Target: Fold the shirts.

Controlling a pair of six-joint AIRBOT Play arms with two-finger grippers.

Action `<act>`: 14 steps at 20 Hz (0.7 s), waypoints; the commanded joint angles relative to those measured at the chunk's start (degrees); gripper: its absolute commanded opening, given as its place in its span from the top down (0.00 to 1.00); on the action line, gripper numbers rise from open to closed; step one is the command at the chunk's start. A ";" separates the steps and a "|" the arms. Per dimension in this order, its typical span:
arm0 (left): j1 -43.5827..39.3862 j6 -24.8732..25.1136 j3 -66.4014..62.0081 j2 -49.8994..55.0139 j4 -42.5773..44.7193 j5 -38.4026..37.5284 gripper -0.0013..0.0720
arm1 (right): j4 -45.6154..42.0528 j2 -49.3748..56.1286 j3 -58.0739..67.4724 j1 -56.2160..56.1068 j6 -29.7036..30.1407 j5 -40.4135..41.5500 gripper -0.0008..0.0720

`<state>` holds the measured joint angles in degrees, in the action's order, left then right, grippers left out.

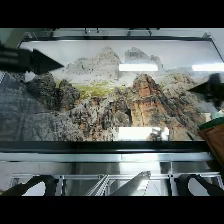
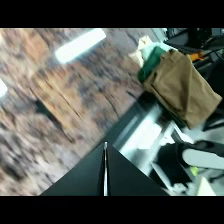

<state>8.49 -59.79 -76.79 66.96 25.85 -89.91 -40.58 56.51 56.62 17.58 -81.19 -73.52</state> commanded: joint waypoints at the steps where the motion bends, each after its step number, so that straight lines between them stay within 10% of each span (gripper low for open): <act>1: -0.13 1.16 25.24 -15.06 0.07 2.36 0.98 | 2.03 -6.05 -10.23 -20.52 4.42 7.37 0.97; 6: 1.99 1.57 47.74 -30.08 0.00 7.85 0.95 | 2.82 -7.45 -17.77 -31.28 4.94 10.36 0.97; 14: 8.31 1.11 50.27 -36.22 0.04 5.70 0.95 | 3.56 -7.45 -17.79 -31.12 4.90 10.38 0.97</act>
<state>15.31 -58.48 -27.53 32.21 25.87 -82.89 -37.30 49.12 39.05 -13.13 -76.40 -63.24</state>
